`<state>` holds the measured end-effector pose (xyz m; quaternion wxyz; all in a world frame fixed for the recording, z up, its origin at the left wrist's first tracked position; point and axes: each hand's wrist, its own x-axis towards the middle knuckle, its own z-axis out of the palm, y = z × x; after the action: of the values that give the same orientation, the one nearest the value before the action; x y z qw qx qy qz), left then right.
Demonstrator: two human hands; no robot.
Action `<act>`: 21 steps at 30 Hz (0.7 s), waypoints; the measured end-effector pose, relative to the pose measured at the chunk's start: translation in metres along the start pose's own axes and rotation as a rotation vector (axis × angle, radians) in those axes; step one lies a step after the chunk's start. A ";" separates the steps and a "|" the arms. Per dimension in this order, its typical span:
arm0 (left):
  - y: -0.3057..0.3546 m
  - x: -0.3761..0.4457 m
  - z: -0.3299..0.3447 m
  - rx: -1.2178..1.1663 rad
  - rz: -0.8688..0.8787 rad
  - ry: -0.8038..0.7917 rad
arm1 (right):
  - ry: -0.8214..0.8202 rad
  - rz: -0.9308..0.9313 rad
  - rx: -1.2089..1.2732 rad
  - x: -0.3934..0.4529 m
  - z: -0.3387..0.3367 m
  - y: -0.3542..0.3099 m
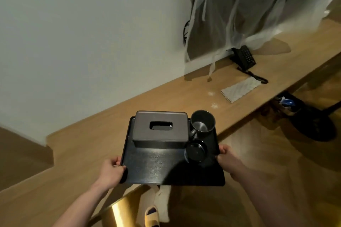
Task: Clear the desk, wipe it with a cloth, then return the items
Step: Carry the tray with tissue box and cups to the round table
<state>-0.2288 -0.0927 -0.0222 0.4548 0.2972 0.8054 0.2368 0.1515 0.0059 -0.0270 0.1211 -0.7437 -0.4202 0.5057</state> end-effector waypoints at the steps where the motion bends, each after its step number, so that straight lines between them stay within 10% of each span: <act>1: 0.008 -0.008 0.013 0.015 0.015 0.000 | 0.010 -0.005 -0.017 -0.002 -0.016 0.009; 21: 0.165 -0.140 0.335 0.182 0.161 -0.156 | 0.197 0.057 0.046 -0.004 -0.361 0.202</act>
<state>0.1642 -0.0357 0.0095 0.4668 0.4184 0.7593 0.1746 0.5602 -0.0333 0.0192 0.1645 -0.7983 -0.3733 0.4430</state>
